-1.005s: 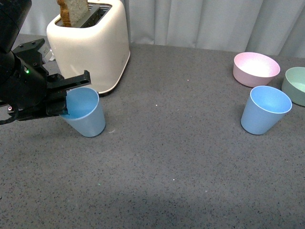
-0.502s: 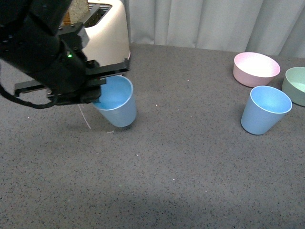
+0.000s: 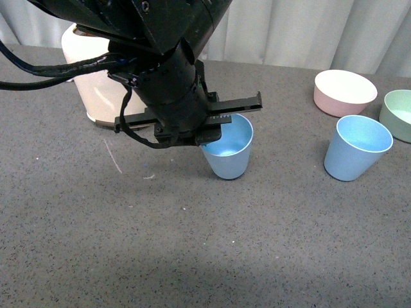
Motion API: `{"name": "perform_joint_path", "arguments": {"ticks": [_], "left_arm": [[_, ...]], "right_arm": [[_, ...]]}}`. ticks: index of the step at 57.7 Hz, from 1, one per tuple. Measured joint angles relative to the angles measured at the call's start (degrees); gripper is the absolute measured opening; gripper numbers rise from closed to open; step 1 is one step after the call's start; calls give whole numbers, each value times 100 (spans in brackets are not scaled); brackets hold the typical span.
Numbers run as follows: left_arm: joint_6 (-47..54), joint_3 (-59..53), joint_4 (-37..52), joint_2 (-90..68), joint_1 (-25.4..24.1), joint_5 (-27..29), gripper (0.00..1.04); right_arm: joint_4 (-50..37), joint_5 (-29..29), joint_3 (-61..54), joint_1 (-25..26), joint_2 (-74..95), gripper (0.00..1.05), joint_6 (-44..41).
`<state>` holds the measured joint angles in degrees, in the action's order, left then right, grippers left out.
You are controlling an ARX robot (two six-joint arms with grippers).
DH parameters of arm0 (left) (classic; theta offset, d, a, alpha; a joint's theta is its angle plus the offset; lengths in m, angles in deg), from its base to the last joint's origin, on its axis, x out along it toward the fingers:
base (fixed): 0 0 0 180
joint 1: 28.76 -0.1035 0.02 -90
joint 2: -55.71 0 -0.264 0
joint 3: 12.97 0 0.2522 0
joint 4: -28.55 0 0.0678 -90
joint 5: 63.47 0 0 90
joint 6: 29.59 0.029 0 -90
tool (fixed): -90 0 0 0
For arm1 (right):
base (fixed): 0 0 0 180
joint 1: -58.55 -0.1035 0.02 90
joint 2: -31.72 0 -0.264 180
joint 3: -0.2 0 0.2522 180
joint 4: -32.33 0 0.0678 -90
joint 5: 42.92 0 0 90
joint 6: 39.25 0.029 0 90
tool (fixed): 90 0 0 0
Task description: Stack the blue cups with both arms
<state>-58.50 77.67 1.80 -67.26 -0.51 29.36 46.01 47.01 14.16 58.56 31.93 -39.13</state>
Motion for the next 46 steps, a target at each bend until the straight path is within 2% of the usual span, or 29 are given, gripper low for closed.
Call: {"name": "perform_joint_path", "arguments": {"ticks": [20, 24, 26, 46], "left_arm": [[-68, 439, -219, -269, 83, 144, 6], [-105, 455, -234, -271, 81, 131, 17], [-122, 457, -234, -269, 81, 94, 26], [-273, 273, -7, 302, 74, -22, 78]], "right_arm": [[0, 2, 0, 0, 0, 95, 0], [0, 0, 0, 0, 0, 95, 0], [0, 2, 0, 0, 0, 95, 0], [0, 2, 0, 0, 0, 95, 0]]}}
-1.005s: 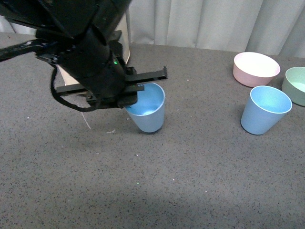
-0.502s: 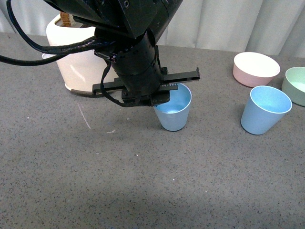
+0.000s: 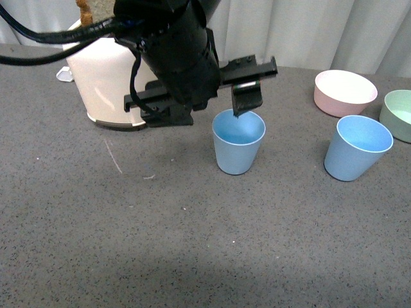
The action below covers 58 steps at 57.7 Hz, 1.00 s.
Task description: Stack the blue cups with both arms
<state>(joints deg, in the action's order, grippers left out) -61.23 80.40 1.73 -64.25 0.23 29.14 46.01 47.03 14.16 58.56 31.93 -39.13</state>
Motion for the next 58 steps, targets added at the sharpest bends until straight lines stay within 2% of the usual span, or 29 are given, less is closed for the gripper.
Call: {"name": "perform_joint_path", "arguments": {"ticks": [7, 9, 11, 12, 13, 15, 17, 19, 22, 26, 30, 36, 58], "left_arm": [[26, -13, 39, 90, 0, 46, 96], [254, -282, 715, 92, 13, 505, 93], [693, -691, 1692, 127, 9, 1128, 88], [1049, -1185, 2656, 177, -13, 1569, 82], [1263, -1360, 2968, 201, -24, 1764, 80], [1797, -2100, 4216, 326, -105, 2074, 73], [2299, -2953, 5727, 533, -271, 2105, 64], [2553, -3510, 6863, 763, -422, 2048, 57], [2767, -4103, 7825, 1296, -640, 1912, 46], [2903, -4548, 7984, 1930, -852, 1762, 36], [3003, -5187, 8061, 2579, -1119, 1537, 19], [3042, -5733, 8061, 2955, -1325, 1311, 3], [3104, -7038, 7602, 4688, -2011, 632, 4]], "right_arm": [[0, -2, 0, 0, 0, 95, 0], [0, -4, 0, 0, 0, 95, -2], [0, -2, 0, 0, 0, 95, 0], [0, -2, 0, 0, 0, 95, 0], [0, -9, 0, 0, 0, 95, -2], [0, 0, 0, 0, 0, 95, 0], [0, 4, 0, 0, 0, 95, 0], [0, 4, 0, 0, 0, 95, 0], [0, 2, 0, 0, 0, 95, 0], [0, 0, 0, 0, 0, 95, 0], [0, -4, 0, 0, 0, 95, 0], [0, -2, 0, 0, 0, 95, 0], [0, -2, 0, 0, 0, 95, 0]]}}
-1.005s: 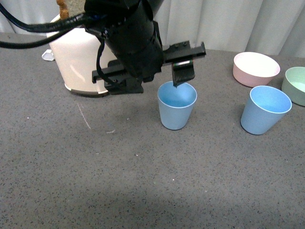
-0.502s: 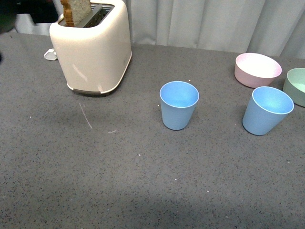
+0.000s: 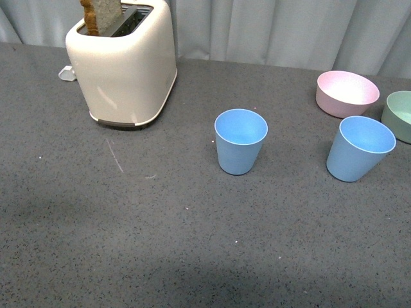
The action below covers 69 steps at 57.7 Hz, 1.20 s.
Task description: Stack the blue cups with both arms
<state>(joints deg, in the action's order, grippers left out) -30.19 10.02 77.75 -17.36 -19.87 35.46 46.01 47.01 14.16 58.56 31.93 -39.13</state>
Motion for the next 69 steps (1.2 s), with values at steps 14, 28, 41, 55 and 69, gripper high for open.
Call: {"name": "perform_joint_path", "arguments": {"ticks": [14, 28, 41, 55, 69], "left_arm": [[13, -444, -662, 1106, -269, -313, 4], [15, -723, -1543, 2269, -804, -844, 4], [15, -809, -2382, 3257, -872, -892, 4], [15, -813, -3265, 4240, -874, -892, 4], [17, -815, -3960, 4977, -874, -892, 4]], "right_arm": [[0, 2, 0, 0, 0, 95, 0], [0, 2, 0, 0, 0, 95, 0], [0, 2, 0, 0, 0, 95, 0], [0, 2, 0, 0, 0, 95, 0], [0, 2, 0, 0, 0, 95, 0]]}}
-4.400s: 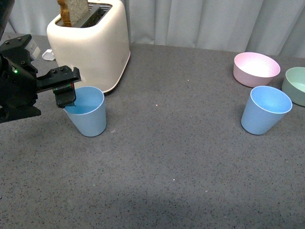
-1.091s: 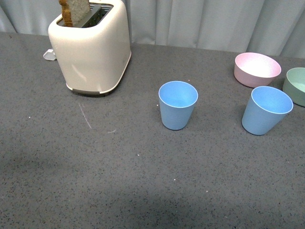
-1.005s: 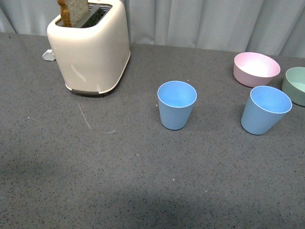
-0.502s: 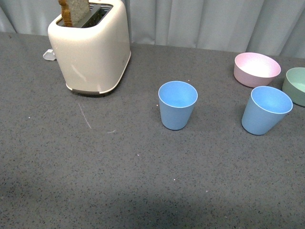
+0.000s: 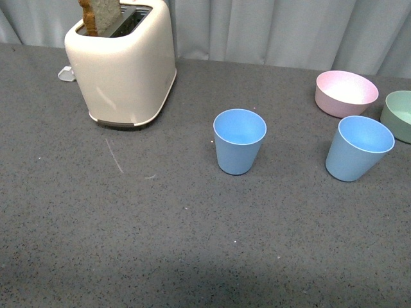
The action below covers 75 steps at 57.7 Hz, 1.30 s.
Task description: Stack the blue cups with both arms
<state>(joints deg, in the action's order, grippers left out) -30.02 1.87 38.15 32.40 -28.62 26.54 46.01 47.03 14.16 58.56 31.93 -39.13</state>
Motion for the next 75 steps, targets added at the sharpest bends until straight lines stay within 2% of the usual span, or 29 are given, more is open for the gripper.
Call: {"name": "perform_joint_path", "arguments": {"ticks": [40, 47, 61, 71, 75], "left_arm": [[0, 0, -1320, 1338, 0, 0, 4], [0, 0, -2264, 2124, 0, 0, 4], [0, 2, -2321, 2297, 0, -2, 4], [-2, 0, -2321, 2306, 0, -2, 34], [-2, 2, -2321, 2306, 0, -2, 52]], "right_arm": [[0, 0, 0, 0, 0, 95, 0], [0, 0, 0, 0, 0, 95, 0], [0, 0, 0, 0, 0, 95, 0], [0, 0, 0, 0, 0, 95, 0], [0, 0, 0, 0, 0, 95, 0]]}}
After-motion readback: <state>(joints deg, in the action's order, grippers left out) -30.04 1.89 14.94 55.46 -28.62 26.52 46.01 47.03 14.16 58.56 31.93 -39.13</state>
